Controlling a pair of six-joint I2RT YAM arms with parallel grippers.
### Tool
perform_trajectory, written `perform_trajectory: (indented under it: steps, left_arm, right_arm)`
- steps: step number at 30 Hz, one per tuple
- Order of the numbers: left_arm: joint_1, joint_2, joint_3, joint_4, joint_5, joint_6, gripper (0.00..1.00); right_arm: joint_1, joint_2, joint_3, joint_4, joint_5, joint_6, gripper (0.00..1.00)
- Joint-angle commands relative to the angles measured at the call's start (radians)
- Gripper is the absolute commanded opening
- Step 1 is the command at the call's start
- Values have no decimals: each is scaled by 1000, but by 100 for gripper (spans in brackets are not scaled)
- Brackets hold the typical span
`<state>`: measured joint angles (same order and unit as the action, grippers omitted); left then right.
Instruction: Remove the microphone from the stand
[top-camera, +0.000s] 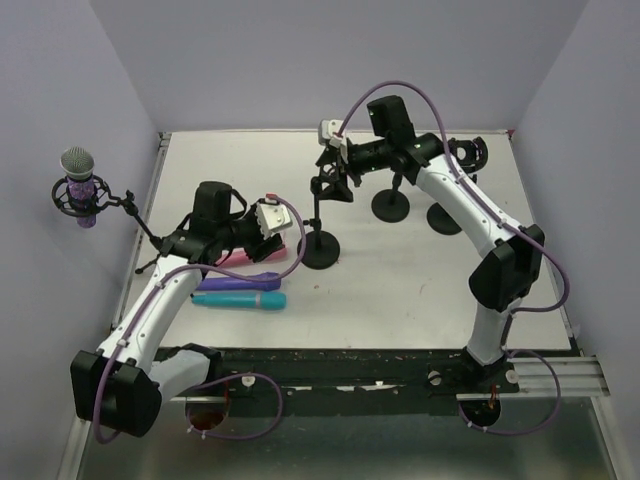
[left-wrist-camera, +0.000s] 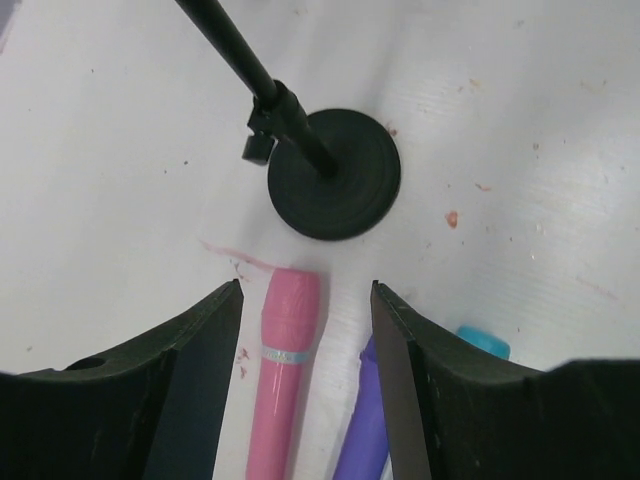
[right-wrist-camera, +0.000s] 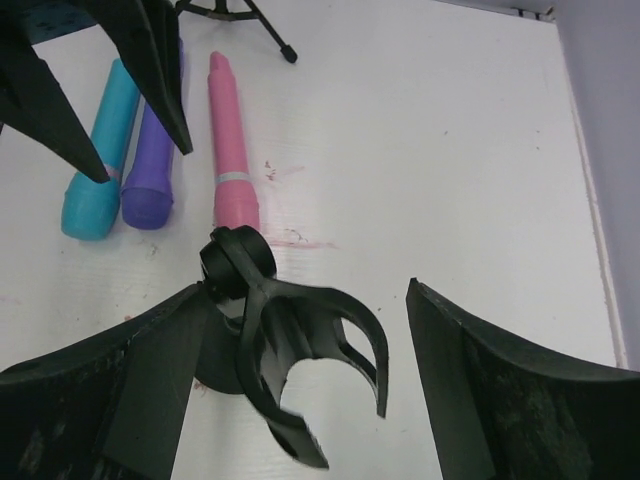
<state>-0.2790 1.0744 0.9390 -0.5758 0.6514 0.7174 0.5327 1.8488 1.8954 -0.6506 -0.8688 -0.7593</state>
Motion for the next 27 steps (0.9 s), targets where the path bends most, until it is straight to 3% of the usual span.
perform_trajectory:
  steps: [1, 6, 11, 19, 22, 27]
  left_arm:
    - [-2, 74, -10, 296, 126, -159, 62]
    - [0, 169, 20, 372, 240, -81, 63]
    - [-3, 249, -3, 433, 323, 102, 62]
    - [-15, 380, 66, 419, 303, 247, 58]
    - [-31, 398, 43, 488, 257, 278, 55]
    - [-55, 430, 43, 522, 238, 292, 44]
  right_arm:
    - [38, 44, 47, -66, -1, -17, 84]
    - [55, 30, 57, -153, 45, -55, 65]
    - [56, 12, 53, -176, 108, -87, 57]
    - [56, 23, 56, -225, 102, -103, 53]
    - [56, 21, 47, -221, 102, -103, 53]
    - [56, 30, 54, -231, 94, -107, 52]
